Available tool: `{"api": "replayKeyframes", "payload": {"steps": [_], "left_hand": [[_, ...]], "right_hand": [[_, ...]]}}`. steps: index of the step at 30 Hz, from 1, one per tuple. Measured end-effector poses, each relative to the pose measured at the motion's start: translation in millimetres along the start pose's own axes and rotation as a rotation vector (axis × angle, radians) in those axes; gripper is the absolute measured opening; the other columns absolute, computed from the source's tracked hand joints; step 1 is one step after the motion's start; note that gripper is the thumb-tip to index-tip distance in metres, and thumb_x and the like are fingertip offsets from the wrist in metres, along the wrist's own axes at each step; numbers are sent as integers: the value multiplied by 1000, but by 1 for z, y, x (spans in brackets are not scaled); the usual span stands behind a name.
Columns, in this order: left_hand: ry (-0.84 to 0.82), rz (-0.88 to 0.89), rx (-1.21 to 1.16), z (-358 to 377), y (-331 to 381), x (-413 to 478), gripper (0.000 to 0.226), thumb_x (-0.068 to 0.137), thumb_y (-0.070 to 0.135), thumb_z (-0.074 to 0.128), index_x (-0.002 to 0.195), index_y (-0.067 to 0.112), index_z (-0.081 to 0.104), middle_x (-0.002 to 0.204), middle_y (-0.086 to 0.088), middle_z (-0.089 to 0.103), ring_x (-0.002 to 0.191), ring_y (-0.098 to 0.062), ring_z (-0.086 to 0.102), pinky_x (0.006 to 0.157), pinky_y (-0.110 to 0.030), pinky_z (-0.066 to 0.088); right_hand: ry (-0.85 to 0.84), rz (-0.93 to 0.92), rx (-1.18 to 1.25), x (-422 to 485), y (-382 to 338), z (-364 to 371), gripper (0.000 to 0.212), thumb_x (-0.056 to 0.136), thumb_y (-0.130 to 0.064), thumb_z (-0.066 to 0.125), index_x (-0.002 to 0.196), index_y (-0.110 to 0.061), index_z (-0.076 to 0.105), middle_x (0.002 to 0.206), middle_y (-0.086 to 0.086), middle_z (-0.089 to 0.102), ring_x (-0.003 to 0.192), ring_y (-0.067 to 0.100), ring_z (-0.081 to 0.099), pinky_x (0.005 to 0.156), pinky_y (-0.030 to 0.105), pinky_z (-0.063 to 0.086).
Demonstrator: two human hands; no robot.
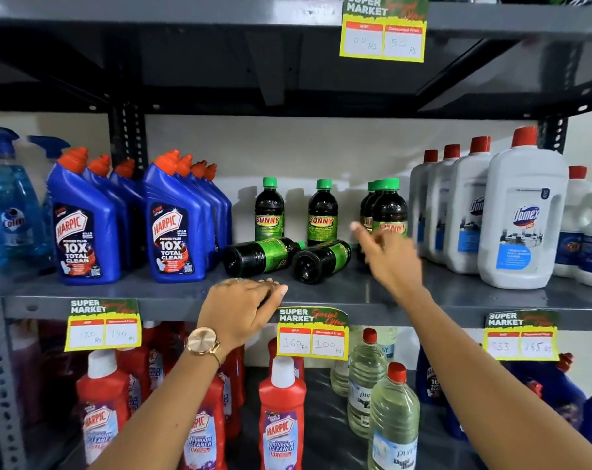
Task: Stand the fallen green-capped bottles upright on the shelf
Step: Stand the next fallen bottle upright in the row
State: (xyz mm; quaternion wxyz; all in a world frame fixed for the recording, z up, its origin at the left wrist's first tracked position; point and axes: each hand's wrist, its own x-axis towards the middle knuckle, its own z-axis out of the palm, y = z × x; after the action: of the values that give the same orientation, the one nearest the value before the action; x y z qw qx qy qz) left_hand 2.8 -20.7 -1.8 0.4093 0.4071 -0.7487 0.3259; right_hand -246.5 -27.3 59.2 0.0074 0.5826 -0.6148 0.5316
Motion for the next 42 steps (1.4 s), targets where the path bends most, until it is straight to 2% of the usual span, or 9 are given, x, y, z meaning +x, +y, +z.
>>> {"api": "replayKeyframes", "payload": {"steps": [4,6,8,10,15,22,27,34,42], "left_hand": [[48,-49,10,5,5,-5,52,94,42,38,57,18,64,56,6,67,53,-15,64,49,-27,48],[68,-49,27,6,4,-5,49,93,40,41,57,18,65,57,6,68,52,-16,64,47,-26,46],[79,-44,41,8,3,-4,46,92,39,43,58,18,67,59,6,70,52,-16,65,48,-25,46],[77,-41,35,9,3,-4,45,92,39,44,60,18,67,61,7,71,53,-15,65,48,-25,45],[106,-56,26,11,3,-4,47,93,38,44,56,18,65,57,7,69,50,-13,63,50,-26,45],[112,-60,32,11,4,-5,49,93,37,45,50,19,57,48,7,60,43,-11,56,47,-21,34],[115,-64,54,11,4,-5,46,92,36,46,50,19,57,48,8,60,43,-11,56,49,-19,26],[117,-55,42,12,4,-5,45,92,35,45,52,20,59,49,7,61,43,-11,55,50,-19,26],[116,-76,45,12,5,-5,44,90,35,48,50,19,58,47,6,60,43,-12,55,50,-19,25]], "right_hand": [[-466,359,-132,19,-26,24,110,70,-92,23,112,0,66,75,14,72,61,25,71,83,41,60],[-534,432,-205,36,-37,32,113,69,-92,25,144,-10,44,120,18,67,70,22,69,70,31,53],[-604,490,-138,52,-39,43,110,67,-90,39,149,-16,37,152,15,44,74,18,66,53,23,47],[-637,545,-53,56,-37,54,104,61,-81,57,138,-12,49,139,13,57,67,16,66,54,19,51],[-426,553,178,37,-16,67,95,47,-78,57,109,-7,67,91,8,74,85,27,74,85,36,60],[91,187,107,20,-12,58,78,68,-71,66,101,0,63,105,20,69,101,40,65,79,38,52],[19,53,-80,17,-19,64,79,67,-66,73,109,-2,52,105,17,67,97,39,66,76,44,53],[-180,193,254,24,-10,68,62,70,-28,79,121,-3,55,116,15,67,106,31,64,84,33,52],[-214,233,74,24,-12,73,85,66,-37,81,133,0,44,134,20,51,125,37,49,101,40,44]]}}
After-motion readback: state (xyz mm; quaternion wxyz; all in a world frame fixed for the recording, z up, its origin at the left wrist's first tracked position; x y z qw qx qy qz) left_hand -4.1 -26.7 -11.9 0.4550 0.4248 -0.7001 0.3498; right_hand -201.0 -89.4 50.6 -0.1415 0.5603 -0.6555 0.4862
